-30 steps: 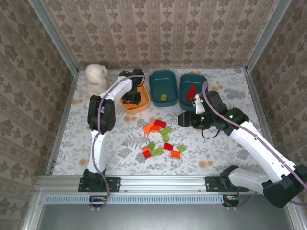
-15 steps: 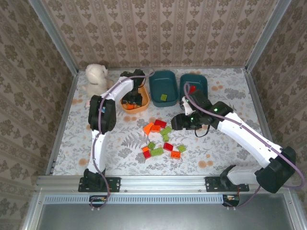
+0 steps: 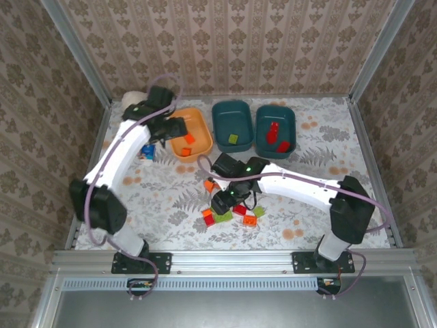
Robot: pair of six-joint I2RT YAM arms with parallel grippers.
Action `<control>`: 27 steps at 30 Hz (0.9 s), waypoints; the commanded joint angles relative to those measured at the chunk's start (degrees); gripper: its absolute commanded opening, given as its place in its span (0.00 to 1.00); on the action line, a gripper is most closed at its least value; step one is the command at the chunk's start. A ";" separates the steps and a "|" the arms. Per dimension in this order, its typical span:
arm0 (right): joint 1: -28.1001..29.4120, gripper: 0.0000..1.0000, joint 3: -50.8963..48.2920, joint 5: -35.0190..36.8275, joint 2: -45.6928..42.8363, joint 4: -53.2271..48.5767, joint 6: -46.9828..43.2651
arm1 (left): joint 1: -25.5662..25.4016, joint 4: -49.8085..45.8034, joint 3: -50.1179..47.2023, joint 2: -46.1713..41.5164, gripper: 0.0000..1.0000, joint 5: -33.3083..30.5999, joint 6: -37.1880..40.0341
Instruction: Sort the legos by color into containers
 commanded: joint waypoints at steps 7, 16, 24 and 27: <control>0.10 0.66 0.93 1.21 7.82 2.41 -11.98 | 2.82 2.09 -21.72 -24.21 0.80 7.41 -9.28; 0.34 0.69 3.20 1.14 13.09 2.47 -12.52 | 3.28 -3.06 -24.17 -32.65 0.79 5.45 -10.93; 0.48 0.68 7.22 2.06 16.91 1.44 -12.45 | 3.27 -5.36 -25.27 -37.43 0.77 2.57 -14.55; 0.47 0.67 8.37 2.30 18.30 0.67 -12.63 | 3.27 -5.05 -24.99 -37.27 0.77 3.04 -14.86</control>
